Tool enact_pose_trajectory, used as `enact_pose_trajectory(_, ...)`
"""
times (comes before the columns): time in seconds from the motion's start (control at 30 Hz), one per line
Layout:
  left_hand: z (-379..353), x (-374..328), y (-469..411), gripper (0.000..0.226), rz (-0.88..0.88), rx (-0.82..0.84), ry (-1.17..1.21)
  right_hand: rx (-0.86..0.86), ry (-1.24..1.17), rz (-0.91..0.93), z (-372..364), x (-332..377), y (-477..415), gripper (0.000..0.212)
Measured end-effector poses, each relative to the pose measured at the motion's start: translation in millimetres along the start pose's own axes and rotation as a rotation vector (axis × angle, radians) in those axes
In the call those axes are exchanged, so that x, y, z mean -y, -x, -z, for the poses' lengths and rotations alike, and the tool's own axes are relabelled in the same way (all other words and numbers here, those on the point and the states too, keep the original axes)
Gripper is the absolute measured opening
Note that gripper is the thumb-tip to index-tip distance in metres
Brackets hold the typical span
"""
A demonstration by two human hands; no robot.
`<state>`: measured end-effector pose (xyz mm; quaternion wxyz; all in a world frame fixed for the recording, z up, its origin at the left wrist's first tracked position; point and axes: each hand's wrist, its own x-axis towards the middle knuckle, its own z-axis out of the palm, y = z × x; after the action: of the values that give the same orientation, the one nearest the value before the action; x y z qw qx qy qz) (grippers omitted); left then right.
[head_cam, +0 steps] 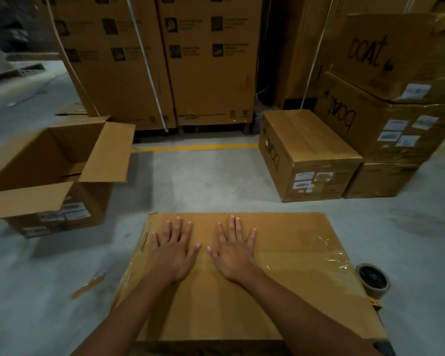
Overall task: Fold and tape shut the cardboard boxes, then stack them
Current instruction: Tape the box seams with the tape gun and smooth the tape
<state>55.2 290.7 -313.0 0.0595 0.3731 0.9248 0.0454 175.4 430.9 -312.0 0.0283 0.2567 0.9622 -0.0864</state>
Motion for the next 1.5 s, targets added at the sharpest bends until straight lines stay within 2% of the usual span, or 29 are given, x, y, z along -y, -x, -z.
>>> enact_pose_trajectory(0.1,5.3,-1.9,11.4,0.087,0.157,-0.022,0.022,0.016,0.044,0.089,3.4,-20.6,7.4,0.077)
enact_pose_trajectory(0.17,5.7,-3.8,17.7,0.085,0.219,-0.047,0.041,0.029,0.049,0.068,5.4,-41.0,16.9,0.078)
enact_pose_trajectory(0.37,3.4,15.1,29.0,0.088,0.344,-0.104,0.096,0.015,0.013,-0.116,15.0,-109.1,48.9,0.079)
enact_pose_trajectory(0.53,8.3,21.1,33.7,0.088,0.461,-0.095,0.102,0.0,-0.065,-0.386,24.5,-135.8,69.6,0.092)
enact_pose_trajectory(0.63,9.8,27.6,31.8,0.089,0.435,-0.066,0.071,0.007,-0.102,-0.388,26.1,-119.3,68.7,0.079)
enact_pose_trajectory(0.73,8.0,29.7,29.5,0.089,0.42,-0.094,0.032,0.018,-0.149,-0.248,24.4,-79.7,55.5,0.06)
enact_pose_trajectory(0.87,6.9,24.7,28.9,0.088,0.438,-0.089,0.014,0.064,-0.137,-0.057,11.4,7.1,51.4,0.066)
enact_pose_trajectory(1.0,9.6,25.4,27.5,0.089,0.465,-0.123,0.036,0.071,-0.128,-0.071,-6.6,67.9,55.5,0.076)
enact_pose_trajectory(1.1,11.2,31.3,23.1,0.088,0.482,-0.123,0.051,0.116,-0.111,-0.052,-8.7,70.3,38.0,0.081)
enact_pose_trajectory(1.2,18.5,32.5,13.3,0.087,0.578,-0.079,0.099,0.166,-0.068,0.053,-2.6,60.3,5.6,0.083)
enact_pose_trajectory(1.3,28.0,38.5,-1.9,0.085,0.653,-0.051,0.247,0.182,0.012,0.125,9.9,48.4,-38.4,0.079)
enact_pose_trajectory(1.37,31.8,46.0,-9.5,0.084,0.608,-0.027,0.346,0.159,0.042,0.076,18.3,42.0,-63.2,0.072)
enact_pose_trajectory(1.43,28.3,44.5,-9.7,0.08,0.516,-0.016,0.41,0.122,0.015,-0.076,22.4,41.4,-78.3,0.064)
enact_pose_trajectory(1.5,17.8,33.5,-3.4,0.071,0.484,-0.099,0.523,0.104,-0.057,-0.25,24.2,48.5,-83.7,0.06)
